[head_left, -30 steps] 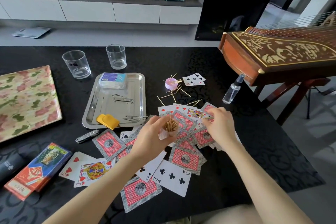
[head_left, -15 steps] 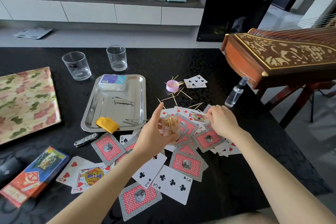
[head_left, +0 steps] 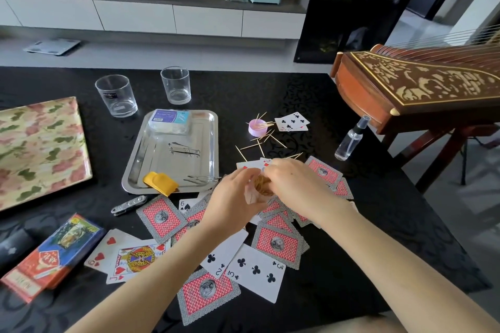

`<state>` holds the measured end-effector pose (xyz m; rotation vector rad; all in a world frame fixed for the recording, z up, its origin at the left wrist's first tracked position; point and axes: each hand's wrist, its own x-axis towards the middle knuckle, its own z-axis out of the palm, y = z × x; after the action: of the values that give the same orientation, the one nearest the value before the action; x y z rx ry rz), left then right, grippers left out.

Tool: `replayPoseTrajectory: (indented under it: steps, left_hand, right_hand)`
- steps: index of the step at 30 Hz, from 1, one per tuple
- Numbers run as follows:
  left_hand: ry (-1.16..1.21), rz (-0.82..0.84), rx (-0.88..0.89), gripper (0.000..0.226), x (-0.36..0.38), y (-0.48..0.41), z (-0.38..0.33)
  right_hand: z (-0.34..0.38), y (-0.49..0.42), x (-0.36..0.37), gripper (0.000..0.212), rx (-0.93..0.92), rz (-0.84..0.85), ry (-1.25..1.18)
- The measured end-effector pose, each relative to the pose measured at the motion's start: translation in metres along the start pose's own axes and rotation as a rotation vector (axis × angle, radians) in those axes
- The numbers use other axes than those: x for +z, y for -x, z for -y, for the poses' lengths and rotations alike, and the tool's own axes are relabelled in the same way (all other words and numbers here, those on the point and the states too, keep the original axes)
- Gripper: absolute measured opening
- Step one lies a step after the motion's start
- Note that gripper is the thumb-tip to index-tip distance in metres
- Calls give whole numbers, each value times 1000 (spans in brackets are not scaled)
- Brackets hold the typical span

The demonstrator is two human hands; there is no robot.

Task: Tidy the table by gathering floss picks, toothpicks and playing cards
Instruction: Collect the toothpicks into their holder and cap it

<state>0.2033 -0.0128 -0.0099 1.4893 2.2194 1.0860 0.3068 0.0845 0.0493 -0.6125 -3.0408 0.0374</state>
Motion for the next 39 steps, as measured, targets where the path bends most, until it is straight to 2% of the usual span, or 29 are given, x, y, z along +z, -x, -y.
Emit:
replayPoseTrajectory:
  steps: [5,7,9,10,11,12,14,15,17,20,23,27,29,32,34,38,39]
  left_hand:
    - [17,-23,-30,60,-8,-6,2]
    - [29,-27,-67,69,-15,-6,7]
    - [87,-54,-126,80,-24,-4,10]
    - [125,-79,-155,85,-29,-3,12]
    - [156,-105,-177,89,-33,-1,14]
    - [173,-124,-192,91,-38,-1,15]
    - [147,-134,-195,88,-45,0,19]
    - [117,-128,-179,84,-47,0,20]
    - [70,-110,-134,85,-51,1,20]
    - [75,-93,-133,108,-52,0,19]
    - [124,-94,-197,111,-50,0,19]
    - [111,-96,-173,82,-47,3,21]
    - [134,-88,-163,76,-44,4,20]
    - [135,-70,-151,81,-38,5,19]
    - [106,-38,-126,89,-33,6,18]
    - [15,-18,-62,90,-24,5,9]
    - [12,-18,-62,88,-23,3,7]
  right_hand:
    - [10,0,-13,22,52,-55,-394]
    - [7,5,-13,22,65,-224,-488]
    - [1,10,-3,17,80,-421,-468]
    - [0,12,6,14,83,-429,-415]
    - [1,15,16,13,74,-351,-348]
    - [3,17,28,16,48,-204,-279]
    - [10,18,49,23,-39,63,-175]
    - [13,16,54,22,-57,129,-158]
    - [18,10,55,17,-60,161,-153]
    - [20,2,56,15,-74,201,-150]
    - [15,5,52,12,-65,99,-152]
    - [3,12,37,8,127,-154,-141]
    - [2,13,23,10,192,-262,-183]
    - [9,9,7,11,120,-408,-165]
    - [15,2,0,13,77,-401,-124]
    - [30,-11,3,6,-45,-185,-67]
    - [30,-13,6,13,-37,-143,-122]
